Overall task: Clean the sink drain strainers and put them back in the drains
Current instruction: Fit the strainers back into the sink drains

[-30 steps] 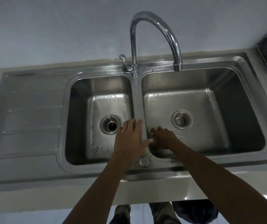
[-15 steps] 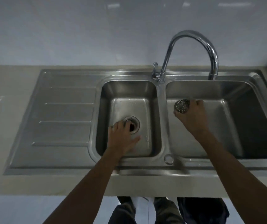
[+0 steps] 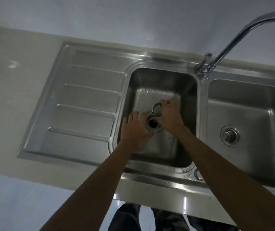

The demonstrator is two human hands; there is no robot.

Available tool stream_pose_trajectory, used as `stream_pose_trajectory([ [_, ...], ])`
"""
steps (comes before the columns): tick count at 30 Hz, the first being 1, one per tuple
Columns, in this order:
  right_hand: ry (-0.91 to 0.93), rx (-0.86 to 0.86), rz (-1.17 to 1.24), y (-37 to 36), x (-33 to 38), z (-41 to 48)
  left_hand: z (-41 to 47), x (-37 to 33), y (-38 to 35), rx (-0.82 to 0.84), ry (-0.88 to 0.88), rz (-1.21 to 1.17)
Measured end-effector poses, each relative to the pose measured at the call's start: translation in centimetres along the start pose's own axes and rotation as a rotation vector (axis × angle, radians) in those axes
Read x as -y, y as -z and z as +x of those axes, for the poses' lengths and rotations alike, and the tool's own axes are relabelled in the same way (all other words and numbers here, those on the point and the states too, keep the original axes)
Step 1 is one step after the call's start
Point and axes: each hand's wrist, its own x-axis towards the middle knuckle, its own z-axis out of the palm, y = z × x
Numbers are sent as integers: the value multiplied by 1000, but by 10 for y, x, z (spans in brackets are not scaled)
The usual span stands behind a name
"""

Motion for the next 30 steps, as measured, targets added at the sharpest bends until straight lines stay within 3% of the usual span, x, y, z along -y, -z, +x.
stream_pose_trajectory([
  [9,10,139,-164,-62,-22,28,0,10,-38,124,83,40],
  [20,-10,147,-164,-75,-11,21,-5,6,-37,104,75,101],
  [25,3,149,-278,-82,-19,16,-4,6,-39,103,60,122],
  [30,-26,231,-235,-85,-25,16,-7,5,-41,97,42,122],
])
